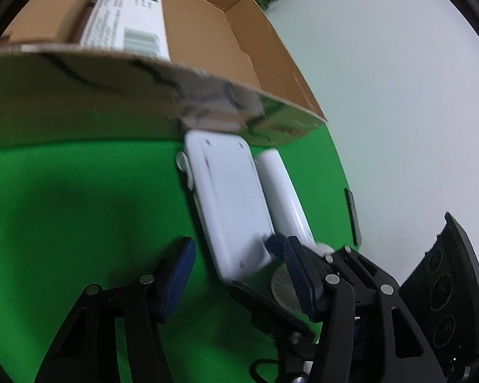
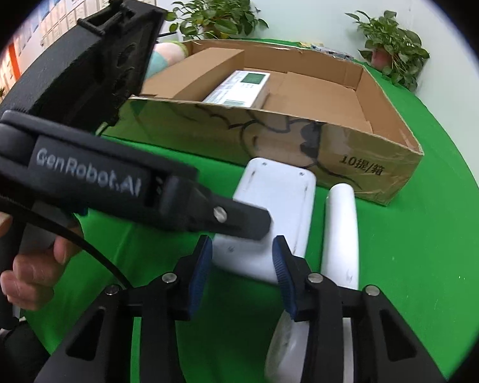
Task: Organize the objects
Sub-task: 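Move the left gripper to the white power bank and close on it, then lift the white power bank with the left gripper over the open box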
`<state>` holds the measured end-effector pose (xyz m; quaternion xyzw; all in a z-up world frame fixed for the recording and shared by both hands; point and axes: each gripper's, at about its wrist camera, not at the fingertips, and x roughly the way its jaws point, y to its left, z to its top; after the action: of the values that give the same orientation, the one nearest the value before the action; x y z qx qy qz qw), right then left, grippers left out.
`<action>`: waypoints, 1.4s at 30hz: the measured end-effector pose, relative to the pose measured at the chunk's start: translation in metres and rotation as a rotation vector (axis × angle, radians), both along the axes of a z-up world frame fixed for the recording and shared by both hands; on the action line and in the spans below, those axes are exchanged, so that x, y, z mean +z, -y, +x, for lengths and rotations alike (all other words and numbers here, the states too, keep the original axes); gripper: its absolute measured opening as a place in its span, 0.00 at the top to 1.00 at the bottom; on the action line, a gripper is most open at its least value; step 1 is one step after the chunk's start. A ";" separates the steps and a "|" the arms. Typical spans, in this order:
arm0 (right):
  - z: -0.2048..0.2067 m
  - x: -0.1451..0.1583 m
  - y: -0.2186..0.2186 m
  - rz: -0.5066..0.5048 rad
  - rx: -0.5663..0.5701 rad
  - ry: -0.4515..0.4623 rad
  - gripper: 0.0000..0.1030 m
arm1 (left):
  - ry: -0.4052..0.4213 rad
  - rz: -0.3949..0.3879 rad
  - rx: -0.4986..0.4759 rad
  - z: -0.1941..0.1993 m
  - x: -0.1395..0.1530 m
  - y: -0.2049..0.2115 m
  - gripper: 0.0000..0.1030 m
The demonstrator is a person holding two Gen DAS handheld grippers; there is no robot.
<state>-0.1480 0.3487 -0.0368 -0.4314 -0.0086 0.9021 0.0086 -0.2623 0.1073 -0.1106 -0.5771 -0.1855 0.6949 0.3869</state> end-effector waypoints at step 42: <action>0.021 0.002 0.028 -0.021 -0.014 0.041 0.32 | 0.017 -0.007 0.095 -0.014 0.011 -0.048 0.77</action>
<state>-0.1267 0.3208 -0.0344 -0.4498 0.0037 0.8931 0.0102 -0.2760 0.1553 -0.0998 -0.5750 -0.2136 0.7080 0.3499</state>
